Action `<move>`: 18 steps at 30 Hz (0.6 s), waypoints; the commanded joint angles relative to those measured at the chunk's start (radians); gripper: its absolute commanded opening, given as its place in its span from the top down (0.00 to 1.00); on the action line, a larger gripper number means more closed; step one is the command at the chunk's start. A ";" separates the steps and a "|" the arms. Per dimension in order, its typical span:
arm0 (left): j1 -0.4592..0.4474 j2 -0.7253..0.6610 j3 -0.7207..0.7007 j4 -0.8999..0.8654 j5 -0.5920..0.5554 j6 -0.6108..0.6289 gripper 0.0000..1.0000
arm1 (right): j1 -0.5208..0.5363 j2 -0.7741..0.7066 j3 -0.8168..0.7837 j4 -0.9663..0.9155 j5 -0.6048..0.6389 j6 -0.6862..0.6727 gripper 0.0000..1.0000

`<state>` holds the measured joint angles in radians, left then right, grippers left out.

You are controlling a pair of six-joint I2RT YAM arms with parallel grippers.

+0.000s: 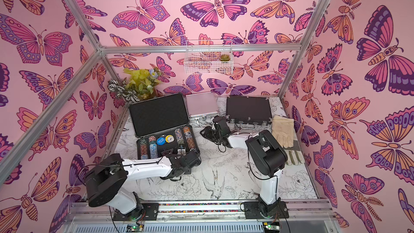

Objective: Close the poker set cases
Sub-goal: Move the poker set case to the center of the board.

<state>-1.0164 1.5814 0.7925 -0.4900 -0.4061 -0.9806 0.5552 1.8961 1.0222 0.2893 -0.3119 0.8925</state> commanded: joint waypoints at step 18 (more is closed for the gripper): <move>-0.211 0.029 0.061 -0.131 0.158 0.124 0.72 | -0.043 -0.094 0.032 -0.139 0.074 -0.062 0.55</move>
<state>-1.1908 1.5639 0.8200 -0.6224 -0.3130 -1.0195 0.5304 1.8549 1.0428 0.1917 -0.2779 0.8547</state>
